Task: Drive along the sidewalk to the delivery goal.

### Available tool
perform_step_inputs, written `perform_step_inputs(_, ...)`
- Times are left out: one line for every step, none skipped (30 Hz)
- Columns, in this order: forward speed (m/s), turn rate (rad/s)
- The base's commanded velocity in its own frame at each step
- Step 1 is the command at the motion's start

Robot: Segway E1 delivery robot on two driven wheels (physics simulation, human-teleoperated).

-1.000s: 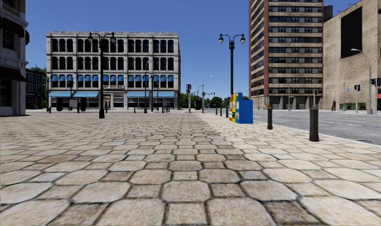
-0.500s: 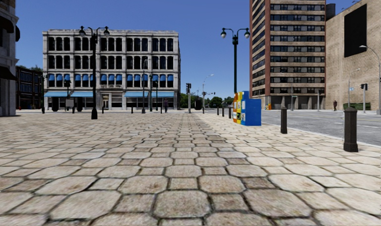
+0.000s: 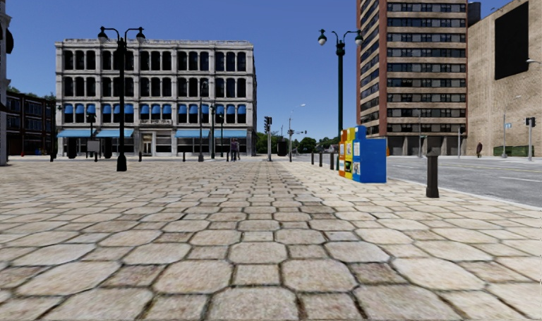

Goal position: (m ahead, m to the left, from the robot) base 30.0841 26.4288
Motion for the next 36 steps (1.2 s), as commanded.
perform_step_inputs(1.96,0.00)
perform_step_inputs(1.95,0.00)
perform_step_inputs(1.94,0.00)
perform_step_inputs(1.93,0.00)
perform_step_inputs(1.93,0.00)
perform_step_inputs(1.93,0.00)
perform_step_inputs(1.93,0.00)
perform_step_inputs(1.93,0.00)
perform_step_inputs(1.93,0.00)
perform_step_inputs(1.93,0.00)
perform_step_inputs(1.93,0.00)
perform_step_inputs(1.93,0.00)
perform_step_inputs(1.93,0.00)
perform_step_inputs(1.93,0.00)
perform_step_inputs(1.93,0.00)
perform_step_inputs(1.93,0.00)
perform_step_inputs(1.93,0.00)
perform_step_inputs(1.93,0.00)
perform_step_inputs(1.93,0.00)
perform_step_inputs(1.93,0.00)
perform_step_inputs(1.93,0.00)
perform_step_inputs(1.93,0.00)
perform_step_inputs(1.93,0.00)
perform_step_inputs(1.93,0.00)
perform_step_inputs(1.93,0.00)
perform_step_inputs(1.93,0.00)
perform_step_inputs(1.93,0.00)
perform_step_inputs(1.93,0.00)
perform_step_inputs(1.93,0.00)
perform_step_inputs(1.93,0.00)
perform_step_inputs(1.93,0.00)
perform_step_inputs(1.93,0.00)
perform_step_inputs(1.93,0.00)
perform_step_inputs(1.93,0.00)
perform_step_inputs(1.93,0.00)
perform_step_inputs(1.93,0.00)
